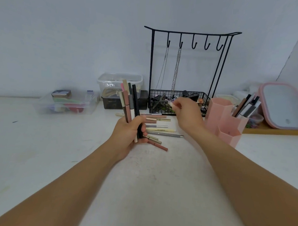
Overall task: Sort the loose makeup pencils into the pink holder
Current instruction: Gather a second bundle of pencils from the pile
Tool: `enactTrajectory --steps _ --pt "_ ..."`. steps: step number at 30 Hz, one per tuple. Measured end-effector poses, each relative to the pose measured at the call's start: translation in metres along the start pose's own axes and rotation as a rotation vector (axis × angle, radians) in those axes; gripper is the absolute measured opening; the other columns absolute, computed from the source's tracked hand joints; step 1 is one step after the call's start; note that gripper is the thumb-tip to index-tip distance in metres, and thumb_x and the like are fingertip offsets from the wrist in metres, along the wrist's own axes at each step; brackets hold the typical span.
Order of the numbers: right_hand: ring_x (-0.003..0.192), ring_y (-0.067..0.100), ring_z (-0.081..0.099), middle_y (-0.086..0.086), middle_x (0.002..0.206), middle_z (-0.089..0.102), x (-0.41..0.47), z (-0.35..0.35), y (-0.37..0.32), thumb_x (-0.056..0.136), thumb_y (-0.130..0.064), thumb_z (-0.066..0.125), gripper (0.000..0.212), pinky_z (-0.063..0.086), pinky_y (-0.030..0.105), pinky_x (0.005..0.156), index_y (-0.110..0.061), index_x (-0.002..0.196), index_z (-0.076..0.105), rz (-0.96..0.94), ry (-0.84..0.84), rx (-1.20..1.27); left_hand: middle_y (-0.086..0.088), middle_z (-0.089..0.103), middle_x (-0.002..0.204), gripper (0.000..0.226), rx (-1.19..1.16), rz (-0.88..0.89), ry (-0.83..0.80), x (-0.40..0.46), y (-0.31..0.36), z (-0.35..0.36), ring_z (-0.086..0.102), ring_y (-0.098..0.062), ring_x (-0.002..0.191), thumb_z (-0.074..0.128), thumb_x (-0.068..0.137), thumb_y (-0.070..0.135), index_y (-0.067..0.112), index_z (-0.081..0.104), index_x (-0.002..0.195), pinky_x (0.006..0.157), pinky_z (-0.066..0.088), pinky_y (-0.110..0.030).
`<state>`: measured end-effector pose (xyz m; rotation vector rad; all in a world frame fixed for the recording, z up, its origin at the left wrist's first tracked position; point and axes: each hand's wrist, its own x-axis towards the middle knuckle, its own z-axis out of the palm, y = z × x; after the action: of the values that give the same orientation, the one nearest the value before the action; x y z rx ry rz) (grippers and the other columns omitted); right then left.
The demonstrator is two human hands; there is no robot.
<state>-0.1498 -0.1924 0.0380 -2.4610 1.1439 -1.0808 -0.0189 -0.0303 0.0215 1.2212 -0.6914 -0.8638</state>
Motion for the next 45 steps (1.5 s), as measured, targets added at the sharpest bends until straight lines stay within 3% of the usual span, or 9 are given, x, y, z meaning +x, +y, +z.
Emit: enactTrajectory --steps 3,10,16,20,24,28,34,39,45 --pt "0.077 0.008 0.059 -0.006 0.085 0.063 0.004 -0.017 -0.033 0.101 -0.023 0.058 0.013 0.05 0.021 0.075 -0.013 0.097 0.067 -0.01 0.022 0.245 -0.002 0.048 0.056 0.021 0.049 0.005 -0.006 0.0 0.001 -0.002 0.043 -0.016 0.052 0.065 0.096 0.021 0.013 0.058 0.078 0.039 0.031 -0.022" --pt "0.06 0.011 0.058 0.009 0.082 0.061 0.001 -0.039 -0.075 0.1 -0.01 0.058 0.012 0.054 0.02 0.057 -0.001 0.105 0.065 0.21 -0.343 1.026 0.001 0.039 0.056 0.029 0.015 -0.008 -0.026 -0.001 0.003 -0.002 0.033 -0.01 0.045 0.073 0.092 0.032 0.02 0.061 0.068 0.037 0.022 -0.019" --pt "0.064 0.013 0.06 0.011 0.085 0.061 -0.006 -0.033 -0.08 0.102 -0.011 0.055 0.022 0.058 0.022 0.061 0.007 0.114 0.061 0.269 -0.439 1.094 0.001 0.043 0.056 0.036 -0.031 -0.01 -0.027 0.0 0.002 -0.004 0.033 -0.009 0.045 0.071 0.086 0.05 0.017 0.063 0.074 0.034 0.023 -0.018" --pt "0.063 0.014 0.06 0.012 0.082 0.061 -0.009 -0.029 -0.082 0.102 -0.008 0.054 0.016 0.062 0.026 0.063 0.005 0.111 0.06 0.245 -0.429 1.03 -0.001 0.044 0.056 0.059 -0.03 0.006 -0.066 0.0 0.001 -0.003 0.033 -0.01 0.043 0.076 0.064 0.062 0.009 0.063 0.086 0.034 0.022 -0.018" --pt "0.061 0.015 0.061 0.01 0.076 0.058 -0.014 -0.026 -0.085 0.101 -0.008 0.056 0.008 0.061 0.025 0.06 -0.002 0.098 0.061 0.266 -0.464 1.077 -0.003 0.049 0.057 0.033 0.038 0.043 -0.087 -0.001 -0.002 -0.004 0.037 -0.01 0.042 0.086 0.069 0.037 0.016 0.06 0.073 0.035 0.025 -0.018" --pt "0.065 0.016 0.066 0.01 0.082 0.066 -0.013 -0.023 -0.077 0.1 -0.014 0.059 0.012 0.062 0.027 0.063 -0.004 0.098 0.066 0.256 -0.499 0.896 -0.003 0.051 0.055 0.022 0.086 0.028 -0.08 -0.001 -0.004 -0.003 0.042 -0.01 0.04 0.076 0.087 0.012 0.014 0.059 0.073 0.036 0.026 -0.018" --pt "0.066 0.005 0.061 -0.007 0.075 0.069 -0.006 -0.025 -0.047 0.087 -0.02 0.076 0.011 0.048 0.019 0.063 -0.009 0.09 0.078 -0.09 -0.591 -0.077 -0.004 0.055 0.059 0.016 0.037 0.03 -0.035 0.003 -0.003 -0.004 0.059 -0.015 0.051 0.068 0.091 0.007 0.013 0.057 0.08 0.036 0.035 -0.021" --pt "0.083 0.019 0.069 0.002 0.086 0.075 -0.01 -0.015 -0.041 0.081 -0.017 0.082 0.008 0.056 0.03 0.076 -0.012 0.086 0.078 -0.071 -0.712 -0.217 0.0 0.046 0.056 0.022 0.045 0.026 -0.027 0.005 -0.005 -0.005 0.045 -0.012 0.047 0.067 0.093 0.009 0.016 0.051 0.079 0.036 0.028 -0.02" --pt "0.076 0.019 0.067 0.004 0.081 0.073 -0.007 -0.019 -0.039 0.09 -0.013 0.072 0.009 0.052 0.026 0.067 -0.005 0.09 0.076 -0.106 -0.701 -0.213 0.002 0.042 0.057 0.018 0.017 0.014 -0.037 0.006 -0.004 -0.006 0.039 -0.011 0.048 0.069 0.095 0.016 0.017 0.052 0.087 0.035 0.023 -0.018"
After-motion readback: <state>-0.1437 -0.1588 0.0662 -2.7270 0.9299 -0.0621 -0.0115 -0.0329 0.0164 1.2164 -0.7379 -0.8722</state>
